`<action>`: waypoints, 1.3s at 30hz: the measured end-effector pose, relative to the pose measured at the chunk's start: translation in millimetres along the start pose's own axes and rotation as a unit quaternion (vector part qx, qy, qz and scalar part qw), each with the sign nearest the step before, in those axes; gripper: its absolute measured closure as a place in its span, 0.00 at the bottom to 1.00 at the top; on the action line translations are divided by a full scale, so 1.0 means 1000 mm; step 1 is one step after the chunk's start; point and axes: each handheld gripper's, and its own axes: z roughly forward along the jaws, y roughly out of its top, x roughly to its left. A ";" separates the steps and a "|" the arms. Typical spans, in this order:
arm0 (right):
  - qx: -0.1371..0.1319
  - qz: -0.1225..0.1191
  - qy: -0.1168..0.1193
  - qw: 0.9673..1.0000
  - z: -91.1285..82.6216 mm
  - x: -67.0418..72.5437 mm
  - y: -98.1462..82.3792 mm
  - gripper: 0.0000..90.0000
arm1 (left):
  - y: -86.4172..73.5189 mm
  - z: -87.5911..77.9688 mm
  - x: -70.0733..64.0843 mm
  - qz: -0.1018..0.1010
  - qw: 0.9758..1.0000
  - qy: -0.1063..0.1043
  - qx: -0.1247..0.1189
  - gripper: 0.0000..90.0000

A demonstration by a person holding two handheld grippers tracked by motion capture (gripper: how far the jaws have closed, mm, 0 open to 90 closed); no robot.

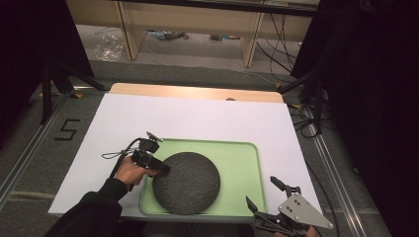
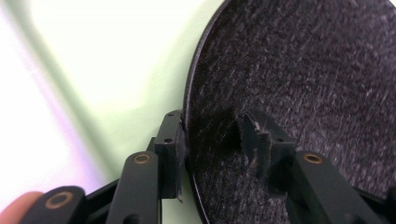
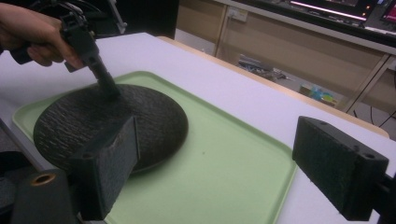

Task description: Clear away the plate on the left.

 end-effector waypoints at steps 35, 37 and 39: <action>-0.004 0.003 0.000 1.000 -0.001 0.000 0.000 0.17 | -0.008 -0.031 0.009 0.015 0.998 0.021 -0.065 0.60; -0.004 0.002 0.000 1.000 -0.001 0.000 0.000 0.17 | -0.010 -0.033 0.008 0.013 0.997 0.026 -0.077 0.59; -0.005 0.002 -0.001 1.000 -0.001 0.000 0.000 0.17 | -0.012 -0.035 0.007 0.009 0.995 0.031 -0.090 0.58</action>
